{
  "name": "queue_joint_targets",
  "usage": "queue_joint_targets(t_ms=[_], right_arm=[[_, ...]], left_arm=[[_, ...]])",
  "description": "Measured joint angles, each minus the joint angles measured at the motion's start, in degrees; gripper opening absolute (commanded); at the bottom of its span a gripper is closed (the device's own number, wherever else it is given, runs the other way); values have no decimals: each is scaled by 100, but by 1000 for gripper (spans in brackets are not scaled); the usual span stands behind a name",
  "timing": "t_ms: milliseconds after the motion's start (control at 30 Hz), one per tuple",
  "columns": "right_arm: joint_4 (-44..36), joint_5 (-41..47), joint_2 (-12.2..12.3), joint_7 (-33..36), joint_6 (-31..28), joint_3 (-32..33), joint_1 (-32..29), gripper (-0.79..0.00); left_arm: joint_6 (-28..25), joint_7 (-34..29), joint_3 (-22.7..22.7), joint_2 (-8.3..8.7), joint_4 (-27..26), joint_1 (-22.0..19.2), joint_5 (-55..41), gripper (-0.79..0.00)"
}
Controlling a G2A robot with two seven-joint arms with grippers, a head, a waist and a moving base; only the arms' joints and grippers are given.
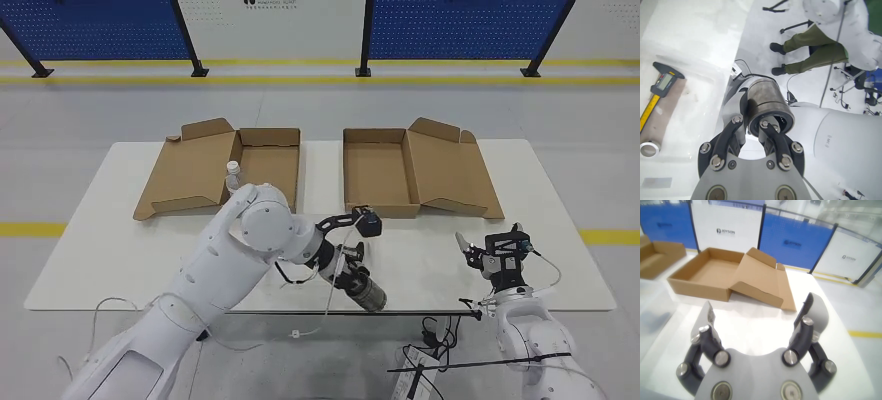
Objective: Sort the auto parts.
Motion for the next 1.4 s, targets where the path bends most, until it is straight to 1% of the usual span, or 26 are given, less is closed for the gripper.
queue_joint_targets(t_ms=[133, 300, 533, 733, 900, 1067, 1233, 1400], right_arm=[[0, 0, 0, 0, 0, 0, 0, 0], [0, 0, 0, 0, 0, 0, 0, 0], [0, 0, 0, 0, 0, 0, 0, 0], [0, 0, 0, 0, 0, 0, 0, 0], [0, 0, 0, 0, 0, 0, 0, 0], [0, 0, 0, 0, 0, 0, 0, 0], [0, 0, 0, 0, 0, 0, 0, 0], [0, 0, 0, 0, 0, 0, 0, 0]], left_arm=[[-101, 9, 140, 136, -263, 32, -558, -785], [-96, 9, 578, 360, -517, -133, -1035, -785], [-97, 8, 1225, 736, -532, -511, -1850, -785], [-164, 74, 1482, 949, -562, -733, -2123, -785], [-308, 218, 1618, 1078, -526, -864, -2132, -785], [-499, 410, 1611, 1171, -414, -976, -2115, -785], [-664, 580, 1495, 1210, -200, -1061, -2029, -785], [-701, 869, 1418, 1187, 76, -1175, -1664, -785]])
